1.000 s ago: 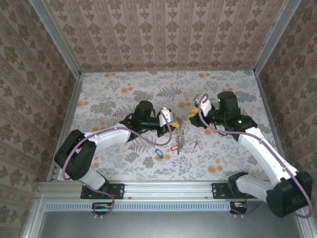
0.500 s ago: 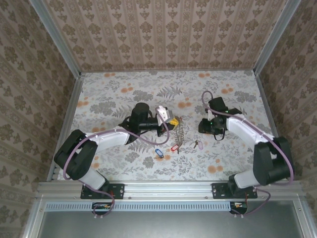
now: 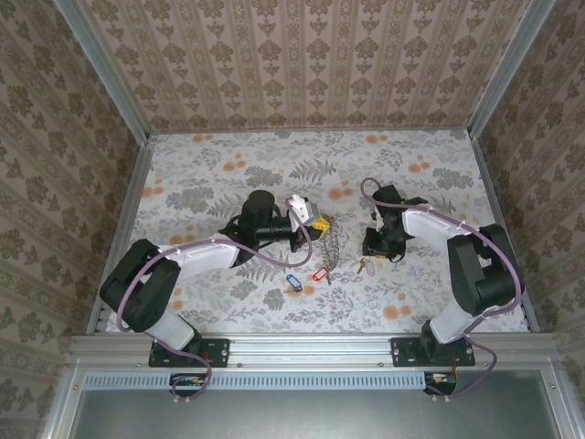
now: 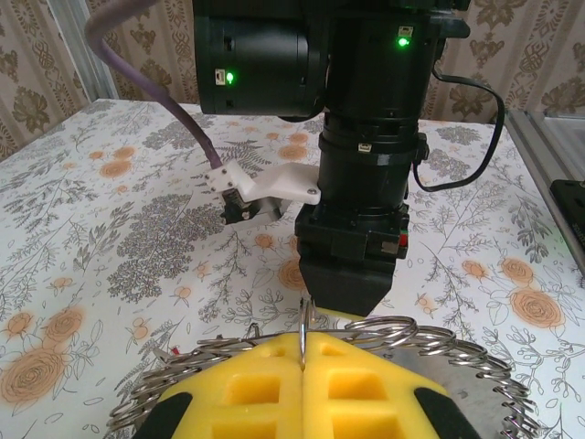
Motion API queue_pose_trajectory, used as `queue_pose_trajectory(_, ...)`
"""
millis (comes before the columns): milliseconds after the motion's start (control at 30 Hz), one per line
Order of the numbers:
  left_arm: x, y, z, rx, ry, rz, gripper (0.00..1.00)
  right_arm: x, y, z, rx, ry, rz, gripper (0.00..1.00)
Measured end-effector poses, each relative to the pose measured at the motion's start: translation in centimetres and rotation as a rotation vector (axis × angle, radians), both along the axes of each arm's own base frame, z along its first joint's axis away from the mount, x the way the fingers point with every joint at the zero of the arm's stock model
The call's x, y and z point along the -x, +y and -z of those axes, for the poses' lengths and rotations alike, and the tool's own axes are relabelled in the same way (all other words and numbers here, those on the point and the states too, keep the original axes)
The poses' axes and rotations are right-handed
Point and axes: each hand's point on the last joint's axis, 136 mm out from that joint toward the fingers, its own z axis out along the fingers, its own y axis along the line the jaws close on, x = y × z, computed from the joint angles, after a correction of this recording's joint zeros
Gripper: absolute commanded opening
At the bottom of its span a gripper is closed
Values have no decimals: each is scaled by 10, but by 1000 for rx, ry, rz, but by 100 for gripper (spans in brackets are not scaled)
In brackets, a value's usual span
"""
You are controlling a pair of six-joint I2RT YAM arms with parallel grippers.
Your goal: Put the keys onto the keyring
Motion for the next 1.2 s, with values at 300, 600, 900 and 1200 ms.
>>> queue_pose_trajectory(300, 0, 0, 0, 0, 0, 0, 0, 3, 12, 4, -59, 31, -13, 25)
queue_pose_trajectory(600, 1, 0, 1, -5, 5, 1, 0, 1, 22, 2, -98, 17, -34, 18)
queue_pose_trajectory(900, 1, 0, 1, -4, 7, 7, 0, 4, 27, 3, -78, 15, -61, 16)
queue_pose_trajectory(1200, 1, 0, 1, -6, 10, 7, 0, 3, 22, 4, -11, -5, -90, 6)
